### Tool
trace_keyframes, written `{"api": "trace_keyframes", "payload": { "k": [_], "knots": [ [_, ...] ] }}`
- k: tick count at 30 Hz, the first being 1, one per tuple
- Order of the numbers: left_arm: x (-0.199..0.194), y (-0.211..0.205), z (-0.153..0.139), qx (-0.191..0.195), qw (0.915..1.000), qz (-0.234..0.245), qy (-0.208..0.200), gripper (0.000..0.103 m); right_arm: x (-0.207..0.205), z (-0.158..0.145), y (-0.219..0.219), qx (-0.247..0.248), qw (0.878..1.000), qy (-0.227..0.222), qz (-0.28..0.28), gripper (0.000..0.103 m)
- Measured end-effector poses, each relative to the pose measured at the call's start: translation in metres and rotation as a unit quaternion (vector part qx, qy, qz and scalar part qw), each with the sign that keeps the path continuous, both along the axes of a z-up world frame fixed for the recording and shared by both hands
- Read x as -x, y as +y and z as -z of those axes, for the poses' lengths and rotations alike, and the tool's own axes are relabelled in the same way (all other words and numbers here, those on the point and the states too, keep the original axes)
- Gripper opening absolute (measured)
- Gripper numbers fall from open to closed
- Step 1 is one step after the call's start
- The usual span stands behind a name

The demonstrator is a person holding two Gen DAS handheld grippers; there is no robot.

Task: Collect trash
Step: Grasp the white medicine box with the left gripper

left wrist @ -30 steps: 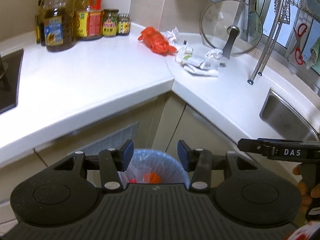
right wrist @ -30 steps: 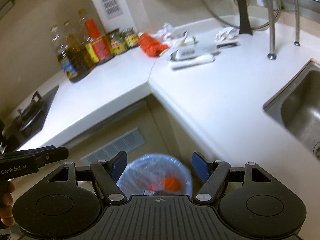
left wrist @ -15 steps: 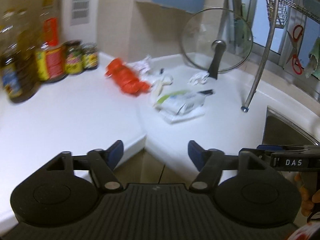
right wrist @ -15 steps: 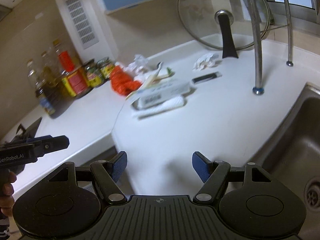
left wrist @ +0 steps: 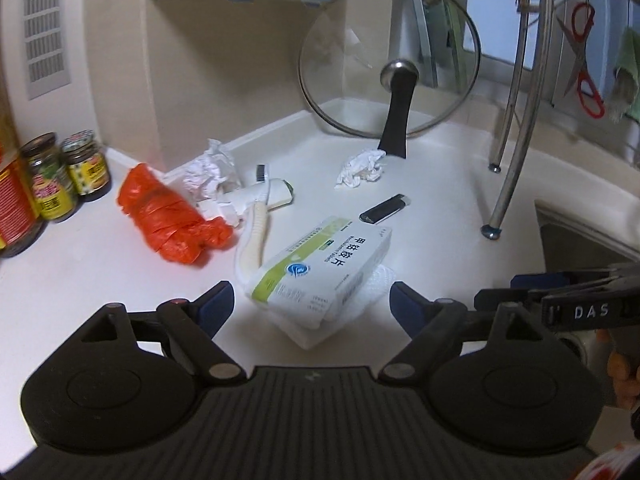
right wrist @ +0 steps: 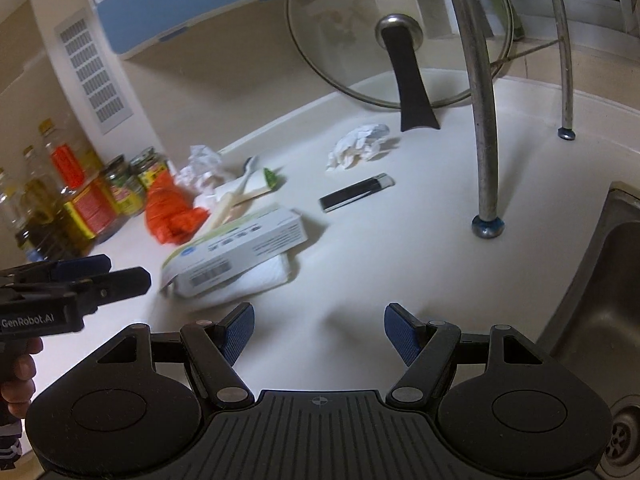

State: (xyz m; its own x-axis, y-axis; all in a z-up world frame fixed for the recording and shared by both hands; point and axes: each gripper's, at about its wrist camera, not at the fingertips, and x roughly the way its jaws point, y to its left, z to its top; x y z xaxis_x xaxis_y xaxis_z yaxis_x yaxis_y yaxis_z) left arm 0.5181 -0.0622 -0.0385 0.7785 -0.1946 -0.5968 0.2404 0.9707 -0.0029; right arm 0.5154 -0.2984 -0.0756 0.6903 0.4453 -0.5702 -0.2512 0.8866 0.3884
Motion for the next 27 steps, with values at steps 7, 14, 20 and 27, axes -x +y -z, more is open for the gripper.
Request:
{"api": "trace_keyframes", "payload": {
  "k": [7, 14, 20, 27],
  "knots": [
    [-0.032, -0.003, 0.01, -0.011, 0.9996, 0.022, 0.014, 0.085, -0.03, 0.007, -0.001, -0.009, 1.0, 0.005, 0.008, 0.072],
    [-0.063, -0.006, 0.019, -0.01, 0.9979, 0.047, 0.042, 0.088, -0.05, 0.012, -0.001, -0.017, 1.0, 0.01, 0.016, 0.072],
    [-0.086, -0.01, 0.028, -0.017, 0.9943, 0.08, 0.069, 0.088, -0.06, 0.016, -0.003, -0.019, 0.999, 0.015, 0.02, 0.072],
    [-0.106, -0.011, 0.038, -0.014, 0.9889, 0.103, 0.106, 0.088, -0.064, 0.02, -0.005, -0.021, 0.999, 0.022, 0.027, 0.072]
  ]
}}
